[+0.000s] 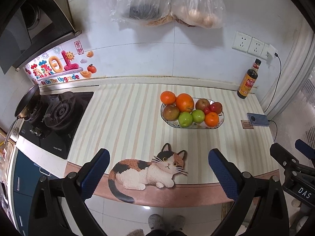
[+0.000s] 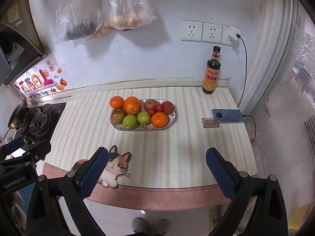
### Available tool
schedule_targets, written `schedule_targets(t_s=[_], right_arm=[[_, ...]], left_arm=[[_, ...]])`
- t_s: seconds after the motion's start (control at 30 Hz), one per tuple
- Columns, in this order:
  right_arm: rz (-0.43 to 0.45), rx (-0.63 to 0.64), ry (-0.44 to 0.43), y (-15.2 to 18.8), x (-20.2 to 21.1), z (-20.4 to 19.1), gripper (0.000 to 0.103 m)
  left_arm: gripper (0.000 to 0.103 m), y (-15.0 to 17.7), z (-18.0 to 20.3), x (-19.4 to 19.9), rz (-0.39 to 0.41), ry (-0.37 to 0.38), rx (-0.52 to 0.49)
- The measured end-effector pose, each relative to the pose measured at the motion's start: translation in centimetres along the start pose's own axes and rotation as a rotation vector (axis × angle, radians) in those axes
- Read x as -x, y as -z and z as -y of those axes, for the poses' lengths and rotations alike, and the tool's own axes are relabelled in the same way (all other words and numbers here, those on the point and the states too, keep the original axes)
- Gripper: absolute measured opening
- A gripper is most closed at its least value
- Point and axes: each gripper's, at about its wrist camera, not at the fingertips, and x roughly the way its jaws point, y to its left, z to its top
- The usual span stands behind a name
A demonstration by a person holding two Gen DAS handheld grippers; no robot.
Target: Organize fruits
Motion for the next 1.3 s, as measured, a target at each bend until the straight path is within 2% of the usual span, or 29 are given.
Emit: schedule_targets(t_s=[0.53,1.3], right_arm=[[-0.007,0.011,0.004,0.6,0.4,-0.5,0.101],[-0.007,0.028,-0.004,0.6,1.0,0.0,0.101]], left_arm=[[0.103,0.4,-0.3,0.1,-0.005,0.019,0.005],[0.103,0.8,-0.3,1.1,0.006,0.007,-0.003]])
